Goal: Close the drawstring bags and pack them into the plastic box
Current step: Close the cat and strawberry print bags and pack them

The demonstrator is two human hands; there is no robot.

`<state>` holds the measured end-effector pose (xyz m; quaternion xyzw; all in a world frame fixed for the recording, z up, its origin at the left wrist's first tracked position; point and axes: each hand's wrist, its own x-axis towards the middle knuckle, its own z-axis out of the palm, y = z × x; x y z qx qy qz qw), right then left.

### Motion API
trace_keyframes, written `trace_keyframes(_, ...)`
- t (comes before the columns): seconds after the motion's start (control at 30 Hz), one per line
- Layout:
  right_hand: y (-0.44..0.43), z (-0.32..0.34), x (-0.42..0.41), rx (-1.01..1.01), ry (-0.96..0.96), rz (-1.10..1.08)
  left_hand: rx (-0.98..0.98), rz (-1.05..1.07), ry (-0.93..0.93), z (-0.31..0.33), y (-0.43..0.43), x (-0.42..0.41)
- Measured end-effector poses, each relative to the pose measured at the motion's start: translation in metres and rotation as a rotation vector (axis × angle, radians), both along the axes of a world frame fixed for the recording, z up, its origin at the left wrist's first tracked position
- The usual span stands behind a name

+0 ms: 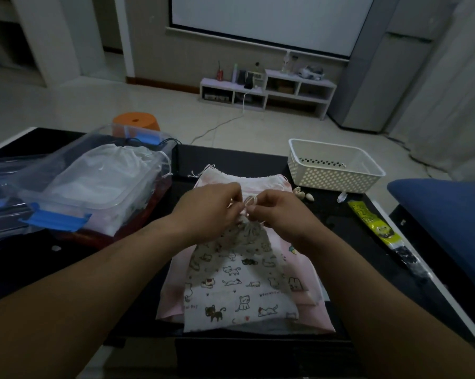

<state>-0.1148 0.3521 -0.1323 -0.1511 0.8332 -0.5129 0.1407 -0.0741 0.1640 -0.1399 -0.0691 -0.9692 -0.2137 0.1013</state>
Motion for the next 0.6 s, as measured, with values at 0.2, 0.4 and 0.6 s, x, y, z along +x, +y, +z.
trace_keyframes(0.2,-0.004,0.001,-0.005,-0.005,-0.028,-0.063,0.198,0.019,-0.161,0.007,0.010,-0.005)
trace_keyframes(0.4,-0.005,0.000,-0.006,0.041,-0.031,-0.022,0.641,0.020,-0.393,0.002,0.003,-0.007)
trace_keyframes(0.6,0.000,-0.003,-0.010,-0.008,-0.037,0.008,0.622,-0.037,-0.276,-0.004,0.004,-0.005)
